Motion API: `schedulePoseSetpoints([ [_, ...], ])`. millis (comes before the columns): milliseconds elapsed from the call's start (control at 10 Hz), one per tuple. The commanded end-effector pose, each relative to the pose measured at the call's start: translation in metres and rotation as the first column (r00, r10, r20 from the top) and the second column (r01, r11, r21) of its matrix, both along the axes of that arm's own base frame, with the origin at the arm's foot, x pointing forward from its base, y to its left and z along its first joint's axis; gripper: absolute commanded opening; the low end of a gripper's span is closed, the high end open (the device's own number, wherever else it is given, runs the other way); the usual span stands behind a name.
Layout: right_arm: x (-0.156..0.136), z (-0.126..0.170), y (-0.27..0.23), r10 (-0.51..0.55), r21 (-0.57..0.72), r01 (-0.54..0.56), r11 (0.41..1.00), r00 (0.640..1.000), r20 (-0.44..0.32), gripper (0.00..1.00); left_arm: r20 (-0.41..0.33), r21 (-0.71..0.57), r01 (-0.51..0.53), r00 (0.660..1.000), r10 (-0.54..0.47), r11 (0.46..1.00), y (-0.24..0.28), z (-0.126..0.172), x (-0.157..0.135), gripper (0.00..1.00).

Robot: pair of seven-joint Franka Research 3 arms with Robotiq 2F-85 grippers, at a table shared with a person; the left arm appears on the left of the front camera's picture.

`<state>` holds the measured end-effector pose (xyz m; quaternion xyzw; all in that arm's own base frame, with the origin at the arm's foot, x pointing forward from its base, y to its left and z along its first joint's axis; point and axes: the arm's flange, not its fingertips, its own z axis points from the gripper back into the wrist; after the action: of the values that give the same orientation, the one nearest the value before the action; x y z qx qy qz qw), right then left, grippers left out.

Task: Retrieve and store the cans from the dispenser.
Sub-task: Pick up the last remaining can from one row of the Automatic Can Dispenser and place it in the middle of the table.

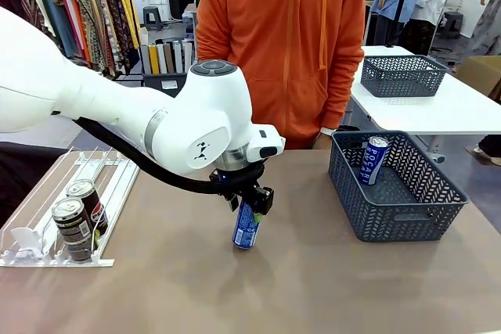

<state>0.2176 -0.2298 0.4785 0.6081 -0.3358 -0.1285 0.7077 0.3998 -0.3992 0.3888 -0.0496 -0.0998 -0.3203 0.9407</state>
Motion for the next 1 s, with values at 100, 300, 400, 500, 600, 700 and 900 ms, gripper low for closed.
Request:
schedulePoseSetpoints([
  [100, 0.002, 0.003, 0.0, -0.008, 0.013, 0.008, 1.0, 0.999, 0.031, 1.0, 0.015, -0.017, 0.009, 1.0, -0.008, 1.0, 0.013, 0.006, -0.003, 1.0],
  [300, 0.002, 0.003, 0.0, -0.008, 0.013, 0.008, 1.0, 0.999, 0.031, 1.0, 0.024, -0.031, 0.001, 1.0, 0.0, 1.0, 0.018, 0.015, -0.003, 1.0],
  [400, 0.002, 0.003, 0.0, -0.008, 0.013, 0.008, 1.0, 0.999, 0.031, 1.0, 0.029, -0.044, -0.005, 1.0, 0.006, 0.999, 0.021, 0.019, -0.003, 1.0],
  [500, 0.002, 0.003, 0.0, -0.008, 0.013, 0.008, 1.0, 0.999, 0.031, 1.0, 0.028, -0.054, -0.007, 1.0, 0.008, 0.999, 0.023, 0.022, -0.003, 1.0],
  [600, 0.002, 0.003, 0.0, -0.008, 0.013, 0.008, 1.0, 0.999, 0.031, 1.0, 0.03, -0.055, -0.006, 1.0, 0.007, 0.998, 0.024, 0.024, -0.003, 1.0],
  [700, 0.002, 0.003, 0.0, -0.008, 0.013, 0.008, 1.0, 0.999, 0.031, 1.0, 0.03, -0.062, -0.004, 1.0, 0.006, 0.998, 0.025, 0.026, -0.004, 1.0],
  [900, 0.002, 0.003, 0.0, -0.008, 0.013, 0.008, 1.0, 0.999, 0.031, 1.0, 0.029, -0.091, -0.003, 1.0, 0.005, 0.996, 0.037, 0.048, -0.007, 1.0],
])
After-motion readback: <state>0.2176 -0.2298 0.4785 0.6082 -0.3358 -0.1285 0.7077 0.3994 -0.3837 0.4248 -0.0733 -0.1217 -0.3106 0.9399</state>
